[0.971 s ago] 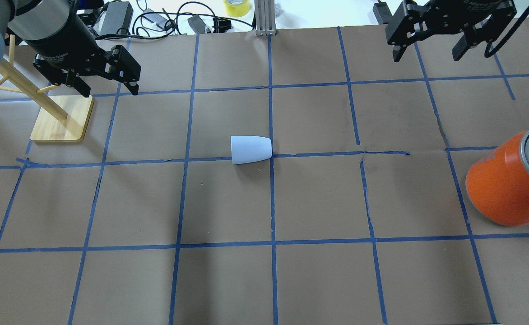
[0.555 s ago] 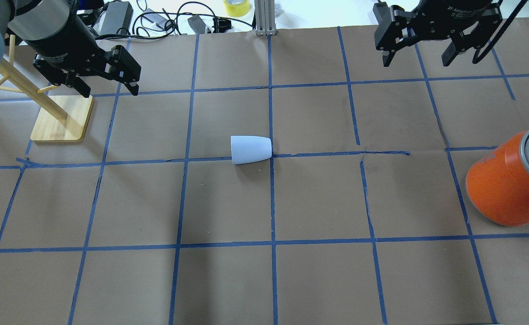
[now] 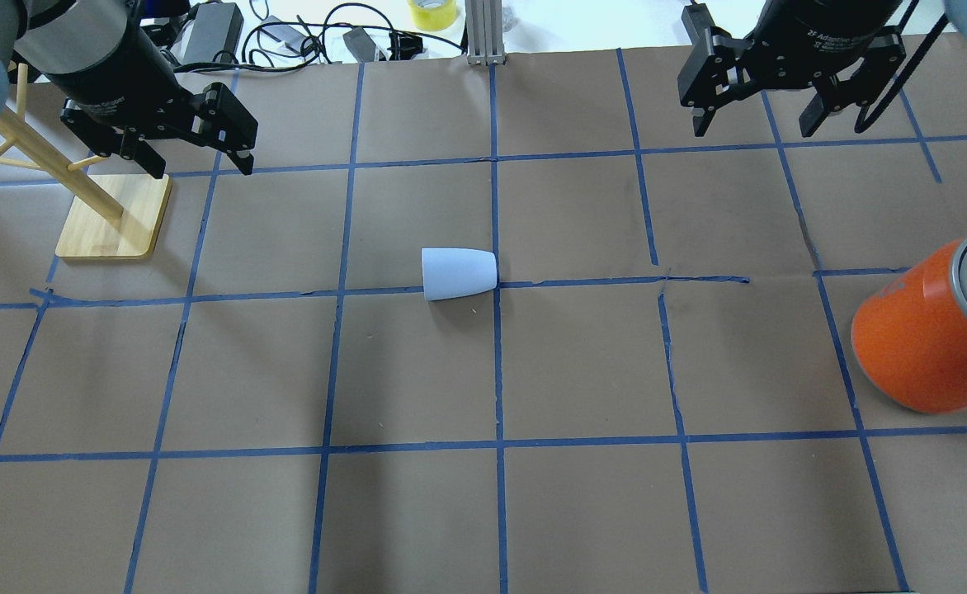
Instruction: Flip cup
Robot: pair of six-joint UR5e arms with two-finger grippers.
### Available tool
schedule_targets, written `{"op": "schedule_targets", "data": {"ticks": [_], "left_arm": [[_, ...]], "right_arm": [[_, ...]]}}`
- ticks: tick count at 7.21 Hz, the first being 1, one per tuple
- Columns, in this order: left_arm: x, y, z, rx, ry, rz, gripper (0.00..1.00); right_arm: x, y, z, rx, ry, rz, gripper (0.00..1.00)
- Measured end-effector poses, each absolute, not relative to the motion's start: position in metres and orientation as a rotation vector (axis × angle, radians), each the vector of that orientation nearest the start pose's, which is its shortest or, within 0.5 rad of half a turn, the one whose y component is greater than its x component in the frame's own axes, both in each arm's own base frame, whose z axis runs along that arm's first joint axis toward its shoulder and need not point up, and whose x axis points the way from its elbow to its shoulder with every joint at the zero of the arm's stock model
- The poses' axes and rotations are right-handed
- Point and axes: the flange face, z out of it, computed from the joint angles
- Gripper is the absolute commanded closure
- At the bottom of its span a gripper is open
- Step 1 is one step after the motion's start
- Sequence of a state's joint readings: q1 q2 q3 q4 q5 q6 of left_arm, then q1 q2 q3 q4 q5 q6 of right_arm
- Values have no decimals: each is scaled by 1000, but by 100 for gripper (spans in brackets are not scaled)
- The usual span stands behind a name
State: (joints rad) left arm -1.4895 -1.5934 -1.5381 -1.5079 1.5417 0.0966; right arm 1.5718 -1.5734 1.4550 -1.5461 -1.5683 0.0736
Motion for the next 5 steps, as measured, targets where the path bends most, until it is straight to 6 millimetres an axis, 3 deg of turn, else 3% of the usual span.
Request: {"op": "schedule_targets", "data": {"ticks": [5], "left_arm": [[-94, -518, 499, 26, 3162, -118, 0]], "right_arm": [[135, -496, 544, 127, 3127, -146, 0]]}}
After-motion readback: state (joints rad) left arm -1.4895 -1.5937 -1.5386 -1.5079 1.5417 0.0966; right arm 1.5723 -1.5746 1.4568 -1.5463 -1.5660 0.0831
